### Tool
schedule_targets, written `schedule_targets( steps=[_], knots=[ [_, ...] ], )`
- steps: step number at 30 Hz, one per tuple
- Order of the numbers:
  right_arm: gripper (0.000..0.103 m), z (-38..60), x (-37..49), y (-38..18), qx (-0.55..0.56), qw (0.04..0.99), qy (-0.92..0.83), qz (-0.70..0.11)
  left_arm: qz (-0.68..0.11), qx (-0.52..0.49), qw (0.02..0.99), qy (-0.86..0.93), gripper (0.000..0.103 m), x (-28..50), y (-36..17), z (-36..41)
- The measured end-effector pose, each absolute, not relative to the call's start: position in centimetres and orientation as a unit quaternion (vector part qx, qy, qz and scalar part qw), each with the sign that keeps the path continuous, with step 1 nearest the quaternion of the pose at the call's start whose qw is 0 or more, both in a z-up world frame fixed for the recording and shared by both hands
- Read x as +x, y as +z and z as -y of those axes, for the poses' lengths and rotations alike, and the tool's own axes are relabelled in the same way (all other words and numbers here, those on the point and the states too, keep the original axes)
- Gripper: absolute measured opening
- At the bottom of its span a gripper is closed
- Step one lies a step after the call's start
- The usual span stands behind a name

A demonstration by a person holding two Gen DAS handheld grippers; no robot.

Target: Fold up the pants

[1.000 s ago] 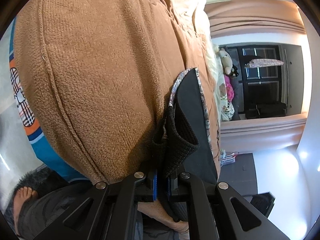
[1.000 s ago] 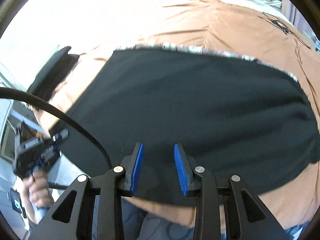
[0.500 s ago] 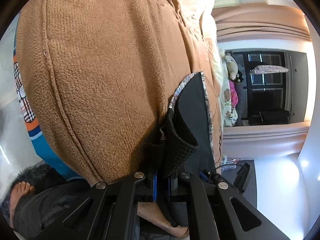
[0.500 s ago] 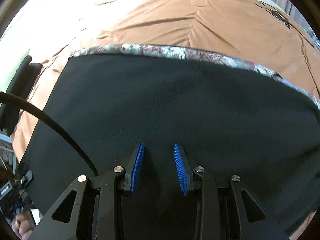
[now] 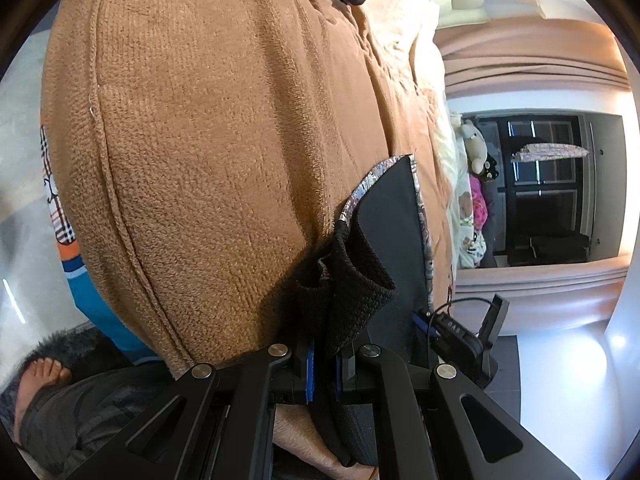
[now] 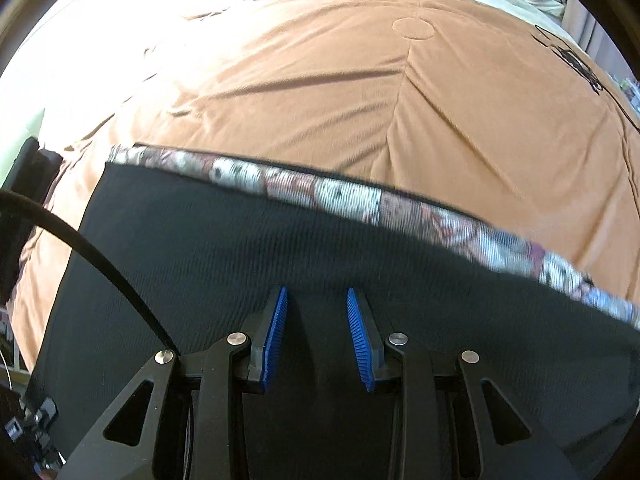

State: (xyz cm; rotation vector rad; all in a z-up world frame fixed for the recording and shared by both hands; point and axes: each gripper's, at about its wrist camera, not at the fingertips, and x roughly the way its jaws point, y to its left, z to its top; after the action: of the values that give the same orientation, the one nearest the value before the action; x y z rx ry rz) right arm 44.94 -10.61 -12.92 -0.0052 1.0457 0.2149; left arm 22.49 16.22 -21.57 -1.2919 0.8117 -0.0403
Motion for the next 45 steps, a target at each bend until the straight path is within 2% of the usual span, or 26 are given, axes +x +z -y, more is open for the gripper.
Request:
schedule_targets(
  steps=[11,34,45],
  knots=[
    [0.029,9.5,49.3,-12.7,0.02,0.861,0.102,-0.499,-0.362,-0.578,0.731,-0.02,0.006,22.5,-21.2,-16.0],
    [0.029,9.4,33.5,-10.6,0.067,0.856,0.148,-0.492,-0.33,-0.548,0.764,-0.078,0.006,23.3,-16.3,-15.6],
    [0.029,8.5,28.2,-12.4,0.064,0.871,0.122,-0.472,-0.316,-0.522,0.785,-0.107,0.006,24.2,-12.5,-14.1]
  ],
)
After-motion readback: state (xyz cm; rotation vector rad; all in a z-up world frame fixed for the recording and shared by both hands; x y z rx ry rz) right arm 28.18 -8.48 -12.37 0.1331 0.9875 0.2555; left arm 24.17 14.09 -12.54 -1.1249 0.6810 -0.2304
